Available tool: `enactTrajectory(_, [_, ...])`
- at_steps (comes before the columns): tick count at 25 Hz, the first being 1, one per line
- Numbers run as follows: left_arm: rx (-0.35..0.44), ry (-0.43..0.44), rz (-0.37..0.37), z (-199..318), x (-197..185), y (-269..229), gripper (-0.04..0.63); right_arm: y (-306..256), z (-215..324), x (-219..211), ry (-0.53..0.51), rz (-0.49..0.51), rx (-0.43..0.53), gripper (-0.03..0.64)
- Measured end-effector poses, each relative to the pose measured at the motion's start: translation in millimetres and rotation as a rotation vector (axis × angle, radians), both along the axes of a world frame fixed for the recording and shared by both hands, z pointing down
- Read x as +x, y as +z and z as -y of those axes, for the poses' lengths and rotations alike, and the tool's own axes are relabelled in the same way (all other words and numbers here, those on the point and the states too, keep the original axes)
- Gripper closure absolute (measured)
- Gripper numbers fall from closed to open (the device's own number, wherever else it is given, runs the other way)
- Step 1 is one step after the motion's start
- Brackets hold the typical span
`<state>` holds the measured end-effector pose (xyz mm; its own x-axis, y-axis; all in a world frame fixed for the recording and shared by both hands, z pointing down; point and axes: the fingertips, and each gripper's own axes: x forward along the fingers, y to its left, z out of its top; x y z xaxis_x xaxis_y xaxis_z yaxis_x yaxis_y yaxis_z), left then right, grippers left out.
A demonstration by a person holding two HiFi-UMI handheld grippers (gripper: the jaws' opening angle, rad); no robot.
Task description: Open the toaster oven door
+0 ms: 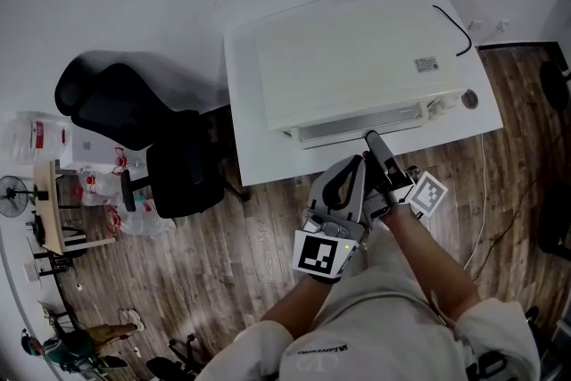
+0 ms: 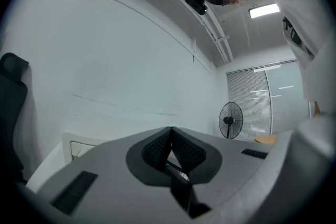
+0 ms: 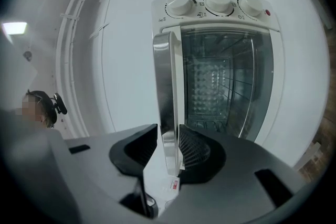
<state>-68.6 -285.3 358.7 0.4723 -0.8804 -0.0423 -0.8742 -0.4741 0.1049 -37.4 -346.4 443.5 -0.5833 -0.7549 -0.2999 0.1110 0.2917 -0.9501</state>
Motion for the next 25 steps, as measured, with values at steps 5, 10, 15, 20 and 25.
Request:
enactTrajectory(5, [-0.007, 0.001, -0.011, 0, 0, 2, 0.589, -1, 7, -4, 0.006, -0.018, -0.011, 0.500])
enactTrajectory(10, [-0.023, 0.001, -0.027, -2, -2, 1, 0.589, 3, 10, -2, 0.047, -0.013, -0.051, 0.500])
enactTrajectory(15, [-0.006, -0.007, -0.015, -3, -7, 4, 0.589, 4, 8, -1, 0.056, -0.024, -0.057, 0.500])
enactTrajectory(20, [-0.015, 0.003, -0.031, -6, -6, 1, 0.589, 5, -2, 0, 0.058, -0.040, -0.059, 0.500])
enactTrajectory(25, [-0.037, 0.015, -0.044, -14, -5, 5, 0.589, 10, -20, 2, 0.044, -0.069, -0.054, 0.502])
